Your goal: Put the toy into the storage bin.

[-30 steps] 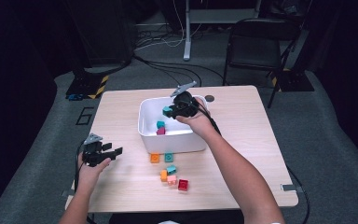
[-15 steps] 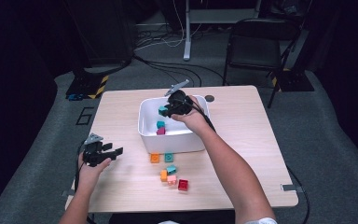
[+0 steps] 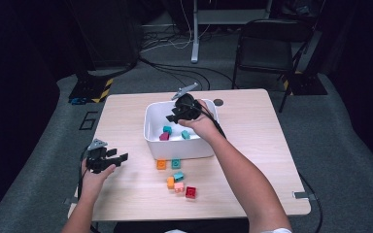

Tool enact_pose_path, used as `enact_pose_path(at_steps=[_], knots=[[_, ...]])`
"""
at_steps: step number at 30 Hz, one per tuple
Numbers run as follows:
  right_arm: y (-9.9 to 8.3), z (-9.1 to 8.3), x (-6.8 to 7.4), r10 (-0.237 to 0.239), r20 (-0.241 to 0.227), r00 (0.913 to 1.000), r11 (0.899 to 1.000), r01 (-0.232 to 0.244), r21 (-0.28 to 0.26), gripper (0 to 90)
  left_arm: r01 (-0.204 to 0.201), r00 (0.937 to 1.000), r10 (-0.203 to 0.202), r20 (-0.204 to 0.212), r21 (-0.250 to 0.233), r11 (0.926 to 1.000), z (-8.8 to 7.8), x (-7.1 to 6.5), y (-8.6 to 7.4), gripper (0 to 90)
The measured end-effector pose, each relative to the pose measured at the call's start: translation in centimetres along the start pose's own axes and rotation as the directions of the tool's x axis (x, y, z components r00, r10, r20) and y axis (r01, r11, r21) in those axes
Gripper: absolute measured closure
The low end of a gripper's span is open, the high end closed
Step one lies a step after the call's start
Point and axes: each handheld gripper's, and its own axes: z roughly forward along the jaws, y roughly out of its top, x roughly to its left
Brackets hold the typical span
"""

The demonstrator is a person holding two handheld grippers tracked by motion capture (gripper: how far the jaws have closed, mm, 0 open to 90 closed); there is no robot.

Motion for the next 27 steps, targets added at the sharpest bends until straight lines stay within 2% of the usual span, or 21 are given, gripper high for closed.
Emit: enact_pose_path(at_steps=[2,4,5,7,9,11,12,14,22,27], knots=[[0.1,-0.4,0.2,-0.008,-0.001,1.0000,1.000,0.008,-0.008,55.3,0.001,1.0000,-0.001,0.001,-0.002,1.0000,0.0,0.0,0.0,37.4],[0.3,-1.6,0.8,-0.031,-0.010,0.9995,0.999,0.031,-0.024,55.3,0.004,1.0000,-0.004,-0.002,-0.003,1.0000,0.0,0.0,0.0,37.4],[0.3,-1.6,0.8,-0.031,-0.010,0.9995,0.999,0.031,-0.024,55.3,0.004,1.0000,-0.004,-0.002,-0.003,1.0000,-0.1,0.0,0.0,37.4],[0.4,-3.0,1.4,-0.041,-0.020,0.9990,0.998,0.040,-0.041,55.3,0.004,1.0000,-0.004,-0.003,-0.002,1.0000,0.0,0.0,0.0,37.4],[0.5,-3.4,1.6,-0.036,-0.021,0.9991,0.998,0.035,-0.044,55.1,0.001,1.0000,-0.001,-0.003,-0.003,1.0000,0.0,0.0,0.0,37.4],[0.4,-4.7,2.3,-0.053,-0.018,0.9984,0.997,0.052,-0.052,54.9,0.002,1.0000,-0.002,-0.003,-0.003,1.0000,-0.1,-0.1,0.0,37.4],[0.4,-4.7,2.3,-0.053,-0.018,0.9984,0.997,0.052,-0.052,54.9,0.002,1.0000,-0.002,-0.003,-0.003,1.0000,-0.1,-0.1,0.0,37.5],[0.2,-5.6,2.9,-0.061,-0.025,0.9978,0.996,0.059,-0.074,54.9,0.004,1.0000,-0.004,-0.003,-0.001,1.0000,-0.1,-0.1,0.0,37.4],[-1.0,-6.8,4.2,-0.096,-0.042,0.9945,0.992,0.092,-0.092,54.8,0.003,1.0000,-0.003,-0.004,0.000,1.0000,-0.1,-0.1,0.0,37.4],[-1.9,-7.5,4.8,-0.099,-0.050,0.9938,0.991,0.094,-0.100,54.9,0.002,1.0000,-0.002,-0.004,0.001,1.0000,-0.1,-0.1,0.0,37.4]])
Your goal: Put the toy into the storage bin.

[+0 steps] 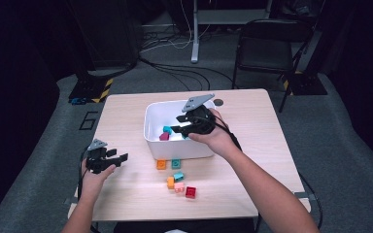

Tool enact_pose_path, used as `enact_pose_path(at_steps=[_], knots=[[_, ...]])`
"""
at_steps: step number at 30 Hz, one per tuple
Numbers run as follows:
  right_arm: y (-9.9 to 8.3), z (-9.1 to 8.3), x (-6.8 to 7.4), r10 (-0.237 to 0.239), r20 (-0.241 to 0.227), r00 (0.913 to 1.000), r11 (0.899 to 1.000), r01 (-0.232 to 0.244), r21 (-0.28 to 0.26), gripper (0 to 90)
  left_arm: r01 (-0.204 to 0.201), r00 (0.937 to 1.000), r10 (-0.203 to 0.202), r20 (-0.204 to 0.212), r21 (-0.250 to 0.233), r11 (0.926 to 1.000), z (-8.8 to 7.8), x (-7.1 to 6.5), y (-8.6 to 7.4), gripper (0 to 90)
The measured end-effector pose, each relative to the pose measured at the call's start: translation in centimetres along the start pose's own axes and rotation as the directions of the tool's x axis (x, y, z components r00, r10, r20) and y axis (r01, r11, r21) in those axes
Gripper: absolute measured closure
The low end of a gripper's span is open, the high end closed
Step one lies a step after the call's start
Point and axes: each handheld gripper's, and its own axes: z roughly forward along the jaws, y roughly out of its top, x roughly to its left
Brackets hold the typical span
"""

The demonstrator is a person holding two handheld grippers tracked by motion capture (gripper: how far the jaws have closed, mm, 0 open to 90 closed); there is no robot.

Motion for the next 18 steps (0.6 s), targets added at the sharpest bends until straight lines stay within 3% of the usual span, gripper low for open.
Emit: enact_pose_path(at_steps=[7,18], knots=[[-1.6,-0.6,1.4,-0.017,-0.016,0.9997,1.000,0.017,-0.014,54.9,0.000,1.0000,0.000,0.001,0.000,1.0000,0.0,0.0,0.0,37.4],[-4.4,0.5,2.9,-0.020,-0.055,0.9983,1.000,0.021,0.016,54.9,0.003,1.0000,-0.003,0.000,-0.002,1.0000,0.1,-0.1,-0.1,37.4]])
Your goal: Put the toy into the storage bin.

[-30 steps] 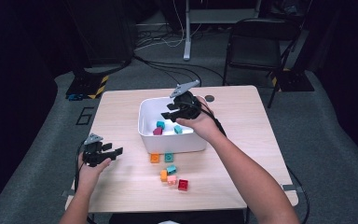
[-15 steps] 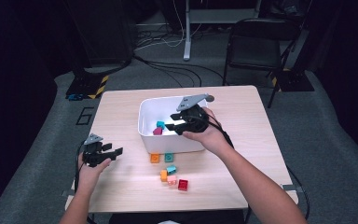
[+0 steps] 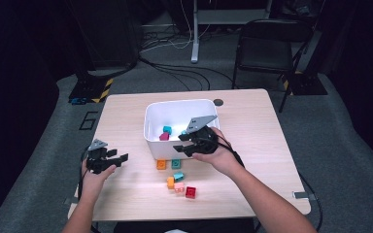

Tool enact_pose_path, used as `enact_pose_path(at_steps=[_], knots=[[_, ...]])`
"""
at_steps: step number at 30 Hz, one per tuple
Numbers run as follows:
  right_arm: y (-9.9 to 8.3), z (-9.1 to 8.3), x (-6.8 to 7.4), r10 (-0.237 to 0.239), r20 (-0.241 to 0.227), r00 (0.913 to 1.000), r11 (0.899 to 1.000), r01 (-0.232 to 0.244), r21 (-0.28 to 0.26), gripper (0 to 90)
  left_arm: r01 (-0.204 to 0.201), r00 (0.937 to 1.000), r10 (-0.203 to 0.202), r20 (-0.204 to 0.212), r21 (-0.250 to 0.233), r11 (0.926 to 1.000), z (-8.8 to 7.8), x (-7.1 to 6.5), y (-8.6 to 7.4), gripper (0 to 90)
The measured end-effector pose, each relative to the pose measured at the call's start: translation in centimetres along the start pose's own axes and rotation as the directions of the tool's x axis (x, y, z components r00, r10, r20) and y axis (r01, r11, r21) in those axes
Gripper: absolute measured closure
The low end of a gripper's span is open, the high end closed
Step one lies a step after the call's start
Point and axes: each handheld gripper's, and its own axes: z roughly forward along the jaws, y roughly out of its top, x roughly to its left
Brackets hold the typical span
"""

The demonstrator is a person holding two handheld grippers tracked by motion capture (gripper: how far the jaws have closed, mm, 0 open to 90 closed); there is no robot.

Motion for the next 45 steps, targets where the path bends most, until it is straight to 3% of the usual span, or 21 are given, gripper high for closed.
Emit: enact_pose_path(at_steps=[6,25,30,45], knots=[[-1.4,0.9,0.9,-0.009,-0.028,0.9996,1.000,0.009,0.000,55.0,0.001,1.0000,-0.001,-0.002,0.002,1.0000,0.0,0.1,0.0,37.4],[-6.1,3.9,1.4,-0.006,-0.031,0.9995,0.999,0.007,0.043,56.4,-0.001,1.0000,0.001,-0.001,0.006,1.0000,0.0,0.1,-0.1,37.4],[-7.5,5.0,1.7,0.028,-0.040,0.9988,0.998,-0.025,0.062,56.5,-0.003,1.0000,0.003,-0.002,0.012,0.9999,0.0,0.1,-0.1,37.4],[-9.2,6.9,2.1,0.014,-0.076,0.9970,0.994,-0.006,0.108,54.7,0.002,0.9999,-0.002,-0.013,0.012,0.9999,-0.1,0.2,-0.4,37.4]])
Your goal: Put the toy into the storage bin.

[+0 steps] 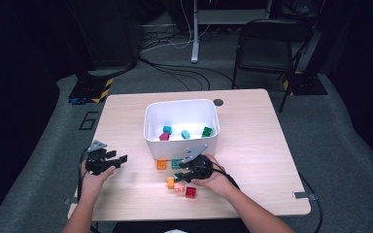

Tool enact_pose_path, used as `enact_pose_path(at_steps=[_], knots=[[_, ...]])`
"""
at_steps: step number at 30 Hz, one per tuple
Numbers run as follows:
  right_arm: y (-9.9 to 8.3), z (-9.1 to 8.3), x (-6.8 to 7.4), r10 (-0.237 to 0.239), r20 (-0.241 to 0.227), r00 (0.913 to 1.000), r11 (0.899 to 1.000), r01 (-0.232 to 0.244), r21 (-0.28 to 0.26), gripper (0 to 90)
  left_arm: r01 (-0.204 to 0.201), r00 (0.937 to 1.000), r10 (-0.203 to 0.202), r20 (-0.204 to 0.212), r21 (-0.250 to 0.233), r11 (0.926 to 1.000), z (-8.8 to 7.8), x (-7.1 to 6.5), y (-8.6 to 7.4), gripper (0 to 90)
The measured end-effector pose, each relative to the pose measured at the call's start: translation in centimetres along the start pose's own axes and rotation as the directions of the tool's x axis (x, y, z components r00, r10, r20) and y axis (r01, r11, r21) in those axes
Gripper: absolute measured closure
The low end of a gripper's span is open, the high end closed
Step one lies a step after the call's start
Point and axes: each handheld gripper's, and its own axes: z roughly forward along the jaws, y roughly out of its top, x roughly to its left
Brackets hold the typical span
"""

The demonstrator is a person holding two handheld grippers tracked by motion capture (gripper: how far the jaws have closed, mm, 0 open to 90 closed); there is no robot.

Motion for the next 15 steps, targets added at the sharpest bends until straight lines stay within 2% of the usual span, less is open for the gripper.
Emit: enact_pose_path(at_steps=[8,13,15], knots=[[0.01,0.55,-0.04,0.031,-0.014,0.9994,0.999,-0.031,-0.011,53.9,0.007,1.0000,-0.007,0.001,0.003,1.0000,-0.11,-0.03,-0.07,37.5],[-0.07,0.46,-0.01,0.029,-0.021,0.9994,1.000,-0.029,-0.009,53.6,0.008,1.0000,-0.008,0.000,0.003,1.0000,-0.13,0.00,-0.11,37.5],[-0.17,0.56,-0.07,0.014,-0.024,0.9996,1.000,-0.015,-0.004,53.4,0.005,1.0000,-0.005,0.000,0.005,1.0000,-0.09,-0.01,-0.10,37.5]])
